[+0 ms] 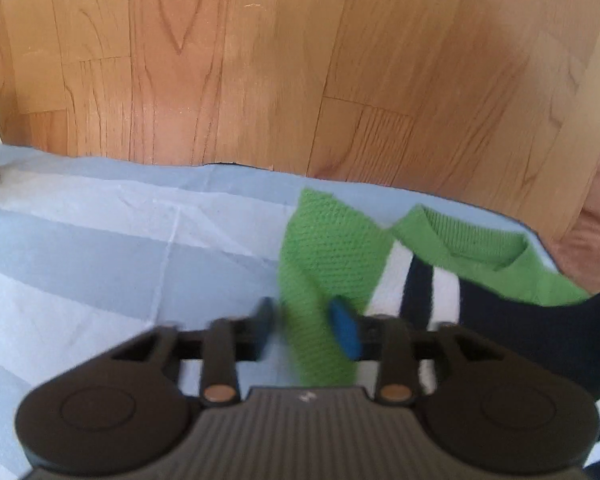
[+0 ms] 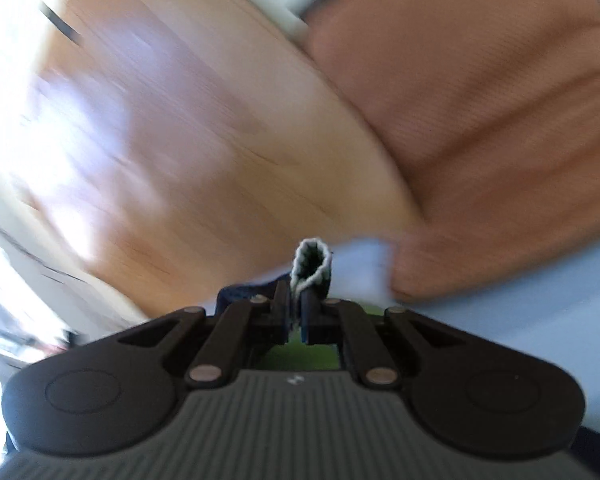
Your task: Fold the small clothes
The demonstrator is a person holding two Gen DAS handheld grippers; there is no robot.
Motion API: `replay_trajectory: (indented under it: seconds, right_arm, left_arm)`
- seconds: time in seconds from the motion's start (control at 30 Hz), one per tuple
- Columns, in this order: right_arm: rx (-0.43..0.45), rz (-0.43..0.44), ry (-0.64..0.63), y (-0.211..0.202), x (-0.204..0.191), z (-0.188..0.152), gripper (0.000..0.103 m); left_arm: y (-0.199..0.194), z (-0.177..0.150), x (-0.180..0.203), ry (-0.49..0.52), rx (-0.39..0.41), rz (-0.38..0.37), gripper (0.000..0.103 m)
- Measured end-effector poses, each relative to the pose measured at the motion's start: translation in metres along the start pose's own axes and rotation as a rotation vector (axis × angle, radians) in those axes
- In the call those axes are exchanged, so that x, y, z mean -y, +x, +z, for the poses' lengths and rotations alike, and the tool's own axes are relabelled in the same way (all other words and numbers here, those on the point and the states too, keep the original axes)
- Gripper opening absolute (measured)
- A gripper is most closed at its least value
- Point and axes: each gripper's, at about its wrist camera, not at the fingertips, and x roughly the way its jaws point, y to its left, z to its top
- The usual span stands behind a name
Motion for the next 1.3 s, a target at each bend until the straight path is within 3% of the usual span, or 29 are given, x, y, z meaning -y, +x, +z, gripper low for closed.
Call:
replay_trajectory:
  seconds: [0.03,0.1,0.17,0.23,0.33,0.4,0.53,0.7,0.8,0.97,1.07,1.2,1.3]
  right_arm:
    - [-0.009,-0.078,-0.007,0.003,0.004,-0.004,0.014]
    - [-0.009,-0.128,0.034,-0.005,0.014,-0.005,0.018]
    - [0.055,-0.105,0.102,-0.027,0.02,-0.003,0.03]
    - [0.096,-0.08,0.116,-0.047,0.015,-0.002,0.034]
    - [0.079,-0.004,0.083,-0.063,-0.006,-0.008,0.038]
    - [0.021,0.085,0.066,-0.063,-0.027,-0.015,0.043]
    - [-0.156,0.263,0.007,-0.031,-0.088,-0.04,0.043]
    - [-0.391,0.428,-0.088,0.016,-0.174,-0.098,0.043]
    - [-0.469,0.489,-0.194,0.023,-0.217,-0.125,0.043]
    - [-0.581,0.477,-0.276,0.03,-0.252,-0.15,0.043]
    - [-0.605,0.439,-0.324,0.027,-0.263,-0.156,0.043]
    - [-0.606,0.404,-0.378,0.018,-0.269,-0.166,0.045]
    - [-0.619,0.42,-0.413,0.011,-0.275,-0.175,0.058]
  left_arm:
    - [-0.006,-0.002,0.0,0.004,-0.003,0.005,0.048]
    - [-0.023,-0.006,-0.001,0.007,0.004,-0.025,0.053]
    - [-0.047,-0.013,0.0,0.03,0.027,-0.054,0.061]
    - [-0.078,-0.031,-0.009,0.063,0.035,-0.093,0.072]
    - [-0.116,-0.065,-0.016,0.101,0.016,-0.156,0.076]
    - [-0.138,-0.088,-0.018,0.12,-0.01,-0.192,0.076]
    - [-0.164,-0.133,-0.018,0.136,-0.052,-0.226,0.076]
    - [-0.179,-0.162,-0.035,-0.003,-0.083,-0.268,0.076]
    - [-0.183,-0.179,-0.056,-0.11,-0.091,-0.316,0.075]
    - [-0.188,-0.197,-0.058,-0.143,-0.097,-0.385,0.074]
    - [-0.185,-0.2,-0.04,-0.144,-0.1,-0.495,0.07]
    - [-0.213,-0.205,-0.006,0.045,0.014,-0.584,0.076]
    - [-0.222,-0.207,-0.001,0.097,0.046,-0.591,0.078]
